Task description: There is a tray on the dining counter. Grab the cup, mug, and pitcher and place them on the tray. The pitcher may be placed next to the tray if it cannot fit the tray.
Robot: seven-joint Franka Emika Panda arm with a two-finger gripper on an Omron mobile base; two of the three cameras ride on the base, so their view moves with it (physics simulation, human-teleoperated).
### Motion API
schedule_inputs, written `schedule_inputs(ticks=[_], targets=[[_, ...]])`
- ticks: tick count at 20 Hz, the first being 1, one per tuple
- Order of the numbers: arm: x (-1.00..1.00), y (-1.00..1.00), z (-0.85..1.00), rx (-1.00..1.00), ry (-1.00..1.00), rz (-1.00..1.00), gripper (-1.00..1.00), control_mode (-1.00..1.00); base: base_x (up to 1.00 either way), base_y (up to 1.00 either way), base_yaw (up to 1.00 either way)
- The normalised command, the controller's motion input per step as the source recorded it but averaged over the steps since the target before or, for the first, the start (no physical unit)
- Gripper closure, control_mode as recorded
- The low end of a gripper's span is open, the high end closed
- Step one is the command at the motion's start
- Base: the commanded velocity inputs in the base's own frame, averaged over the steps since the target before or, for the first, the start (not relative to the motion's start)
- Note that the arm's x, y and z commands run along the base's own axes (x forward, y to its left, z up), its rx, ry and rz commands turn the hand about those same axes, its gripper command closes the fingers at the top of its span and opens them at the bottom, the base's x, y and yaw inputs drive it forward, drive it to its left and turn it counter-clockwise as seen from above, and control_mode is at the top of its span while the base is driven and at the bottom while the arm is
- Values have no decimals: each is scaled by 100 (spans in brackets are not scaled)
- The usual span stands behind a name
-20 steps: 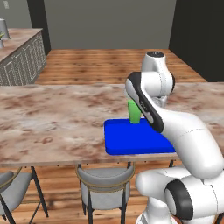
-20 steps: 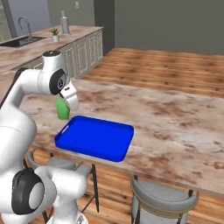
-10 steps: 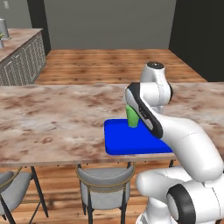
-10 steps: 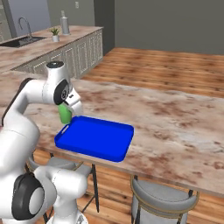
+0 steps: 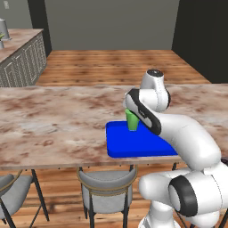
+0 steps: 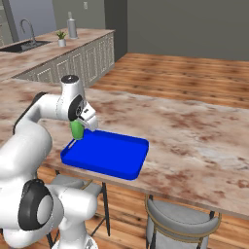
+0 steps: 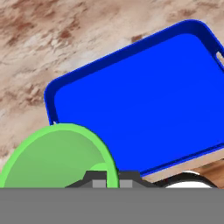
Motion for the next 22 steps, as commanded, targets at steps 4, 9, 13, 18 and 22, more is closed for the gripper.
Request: schedule_inputs(ticks=[4, 9, 13, 18, 22], targets=[[35, 0, -31, -1, -1, 5, 100, -100, 0, 0, 0], [31, 0, -35, -5, 0, 4, 100, -100, 0, 0, 0], [36, 1, -33, -3, 0, 1, 100, -100, 0, 0, 0], [29, 4, -29, -1, 0, 0, 100, -100, 0, 0, 0], [24, 5, -17, 0, 0, 0, 100, -100, 0, 0, 0]])
